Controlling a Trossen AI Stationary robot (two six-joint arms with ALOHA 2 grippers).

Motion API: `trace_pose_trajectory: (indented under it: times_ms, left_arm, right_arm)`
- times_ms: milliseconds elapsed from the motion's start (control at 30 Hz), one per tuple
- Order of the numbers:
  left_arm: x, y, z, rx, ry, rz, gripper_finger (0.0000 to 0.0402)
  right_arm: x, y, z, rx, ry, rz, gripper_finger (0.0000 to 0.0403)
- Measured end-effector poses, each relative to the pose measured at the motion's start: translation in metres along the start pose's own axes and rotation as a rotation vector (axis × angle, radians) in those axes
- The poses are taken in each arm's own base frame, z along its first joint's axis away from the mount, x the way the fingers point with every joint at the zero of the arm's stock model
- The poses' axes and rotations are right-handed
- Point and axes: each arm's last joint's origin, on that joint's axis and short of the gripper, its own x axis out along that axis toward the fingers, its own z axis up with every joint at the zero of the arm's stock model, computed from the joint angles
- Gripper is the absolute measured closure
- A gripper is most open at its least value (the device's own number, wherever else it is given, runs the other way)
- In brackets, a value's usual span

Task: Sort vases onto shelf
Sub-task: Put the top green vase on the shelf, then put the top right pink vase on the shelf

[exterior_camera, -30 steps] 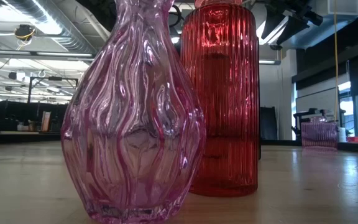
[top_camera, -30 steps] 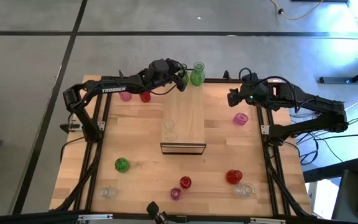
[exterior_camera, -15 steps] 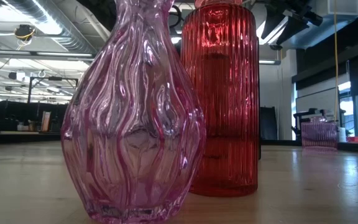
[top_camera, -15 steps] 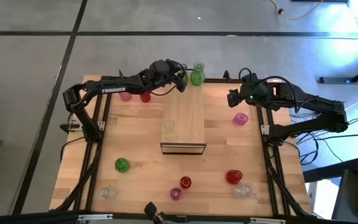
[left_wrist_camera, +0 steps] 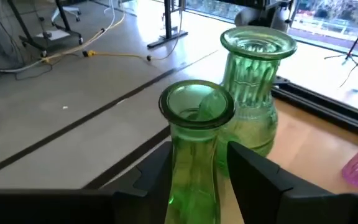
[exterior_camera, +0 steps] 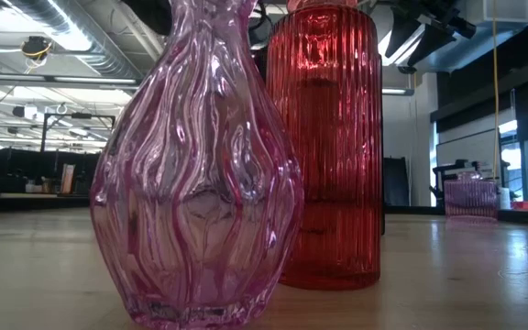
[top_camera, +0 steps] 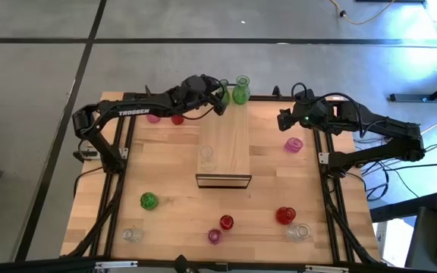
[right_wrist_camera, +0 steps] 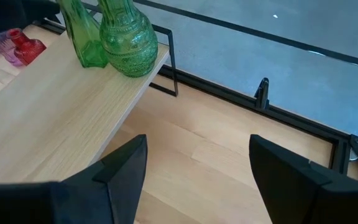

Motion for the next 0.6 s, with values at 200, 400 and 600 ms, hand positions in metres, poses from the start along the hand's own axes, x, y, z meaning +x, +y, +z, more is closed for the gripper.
trace_pose_trajectory:
  times_ms: [200, 400, 600]
  left_arm:
    - [-0.017, 0.003, 0.003, 0.027, 0.048, 0.068, 0.0256]
    - [-0.036, 0.013, 0.004, 0.051, 0.131, 0.122, 0.0256]
    - [-0.065, 0.019, -0.003, 0.078, 0.297, 0.142, 0.0256]
  right_arm:
    - [0.0, 0.0, 0.0, 0.0, 0.0, 0.0, 0.0142]
    - [0.0, 0.0, 0.0, -0.001, 0.0, 0.0, 0.0142]
    - [0.0, 0.001, 0.0, -0.023, 0.014, 0.019, 0.0142]
